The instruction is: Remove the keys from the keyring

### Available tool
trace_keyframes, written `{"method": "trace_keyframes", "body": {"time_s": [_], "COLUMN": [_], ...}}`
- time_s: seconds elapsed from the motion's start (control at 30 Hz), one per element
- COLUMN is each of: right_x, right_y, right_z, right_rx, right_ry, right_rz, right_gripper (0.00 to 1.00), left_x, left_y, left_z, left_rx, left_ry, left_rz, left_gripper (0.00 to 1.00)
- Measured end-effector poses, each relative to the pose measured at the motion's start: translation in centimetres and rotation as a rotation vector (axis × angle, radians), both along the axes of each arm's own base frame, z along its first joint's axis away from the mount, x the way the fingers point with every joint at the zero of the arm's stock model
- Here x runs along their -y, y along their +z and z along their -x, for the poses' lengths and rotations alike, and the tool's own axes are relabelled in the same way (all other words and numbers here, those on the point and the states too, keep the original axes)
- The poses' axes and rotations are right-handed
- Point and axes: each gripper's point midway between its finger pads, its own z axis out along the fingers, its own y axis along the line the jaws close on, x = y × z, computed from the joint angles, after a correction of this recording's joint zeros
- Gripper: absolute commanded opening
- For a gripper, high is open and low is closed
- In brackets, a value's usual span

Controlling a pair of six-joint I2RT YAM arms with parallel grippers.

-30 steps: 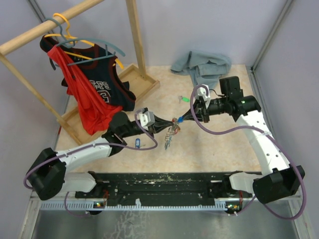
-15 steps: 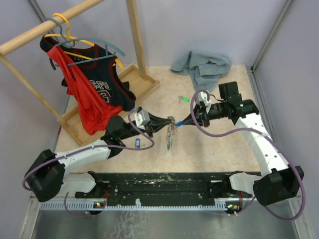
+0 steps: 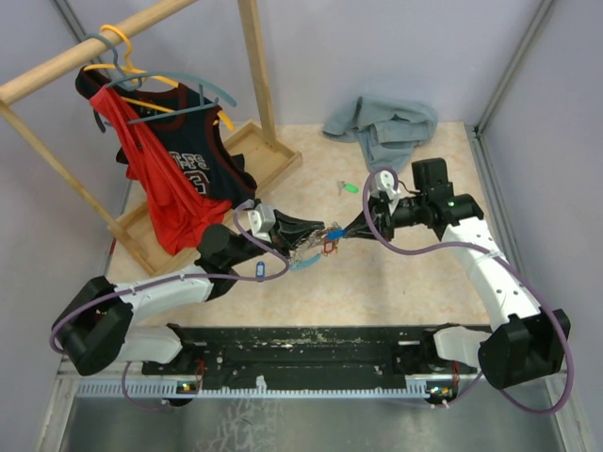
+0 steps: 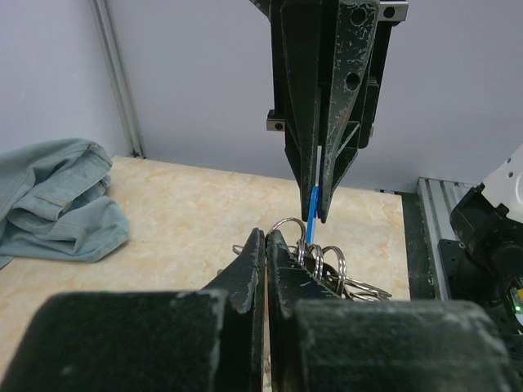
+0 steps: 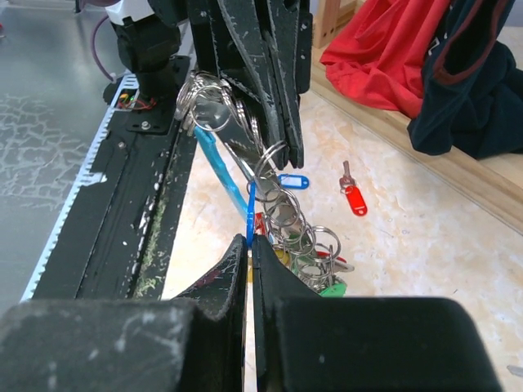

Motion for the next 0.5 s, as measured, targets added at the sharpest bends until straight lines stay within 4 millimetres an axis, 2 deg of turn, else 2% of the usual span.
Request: {"method": "trace_keyframes", "body": {"time_s": [0.5], "right_x": [-0.2], "right_y": [0.3], "right_z": [-0.7], "right_rx": [-0.045], "right_ry": [-0.029], "right_rz": [-0.007], "right_gripper": [0.05], "left_x": [-0.9], "left_y": [1.5], "left_z": [-0.5], "left_rx": [-0.042], "left_ry": [0.070], "left_rz": [0.137], "left_gripper": [0.00]}}
